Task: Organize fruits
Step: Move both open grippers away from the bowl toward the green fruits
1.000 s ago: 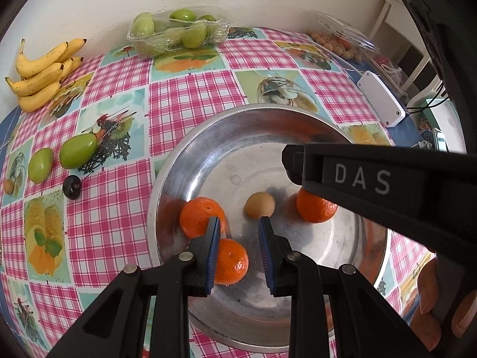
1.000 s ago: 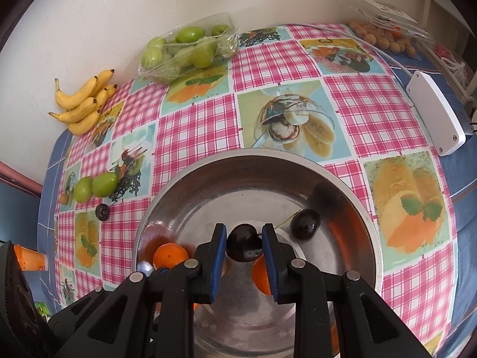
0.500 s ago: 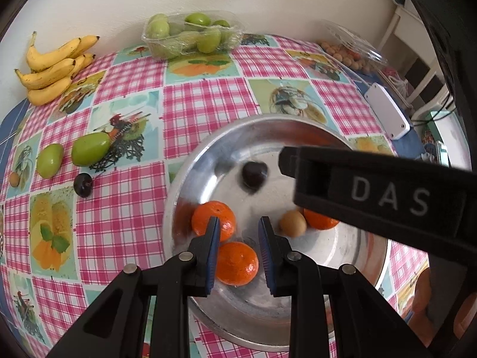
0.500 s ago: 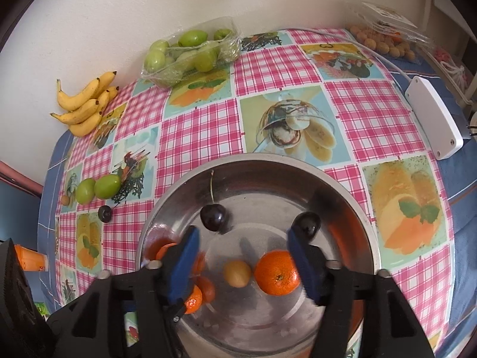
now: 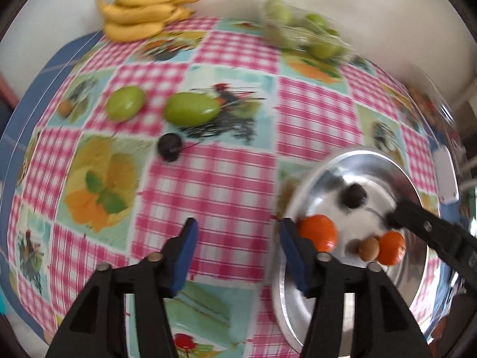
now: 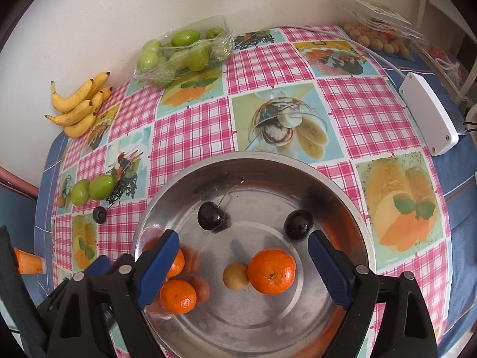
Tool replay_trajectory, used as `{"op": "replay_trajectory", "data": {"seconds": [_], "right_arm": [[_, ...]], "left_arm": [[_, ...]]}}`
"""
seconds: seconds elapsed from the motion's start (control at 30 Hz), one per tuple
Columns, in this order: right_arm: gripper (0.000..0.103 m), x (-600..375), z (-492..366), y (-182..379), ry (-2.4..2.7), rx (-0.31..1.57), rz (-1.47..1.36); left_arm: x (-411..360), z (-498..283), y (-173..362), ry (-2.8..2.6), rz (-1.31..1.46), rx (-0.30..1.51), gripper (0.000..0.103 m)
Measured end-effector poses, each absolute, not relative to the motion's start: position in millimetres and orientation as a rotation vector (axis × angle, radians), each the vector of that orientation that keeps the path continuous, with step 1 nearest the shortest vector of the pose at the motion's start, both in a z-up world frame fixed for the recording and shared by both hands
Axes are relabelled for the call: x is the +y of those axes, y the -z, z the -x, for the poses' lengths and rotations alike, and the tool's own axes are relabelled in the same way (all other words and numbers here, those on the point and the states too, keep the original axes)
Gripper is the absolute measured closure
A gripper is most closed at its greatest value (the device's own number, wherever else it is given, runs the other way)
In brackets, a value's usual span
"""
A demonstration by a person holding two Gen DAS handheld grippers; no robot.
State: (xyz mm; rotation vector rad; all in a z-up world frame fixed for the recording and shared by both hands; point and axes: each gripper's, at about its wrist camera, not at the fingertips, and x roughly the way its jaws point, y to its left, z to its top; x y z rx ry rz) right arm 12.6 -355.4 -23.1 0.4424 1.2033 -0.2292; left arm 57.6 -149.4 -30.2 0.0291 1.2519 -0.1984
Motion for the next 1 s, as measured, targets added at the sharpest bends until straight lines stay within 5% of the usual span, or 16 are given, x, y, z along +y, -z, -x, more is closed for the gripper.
{"op": "replay_trajectory", "data": {"seconds": [0.2,0.27,1.0], "right_arm": [[0.003,-352.7,-13.3,25.4,0.228,1.214,-0.430],[0.000,-352.3,-13.4,25.4,0.226,1.214,-0.427],[0.000,-342.1,-15.8,25.8,0.188,1.196,-0.371]], "left_arm": [[-130.7,-65.3,37.0,0.126,0.045,1.273,0.032],[-127.1,-66.0,36.3,0.108,0.046,1.260,0.019],[-103.3,-81.9,25.4,-0.004,-0.010,1.163,0.005]]}}
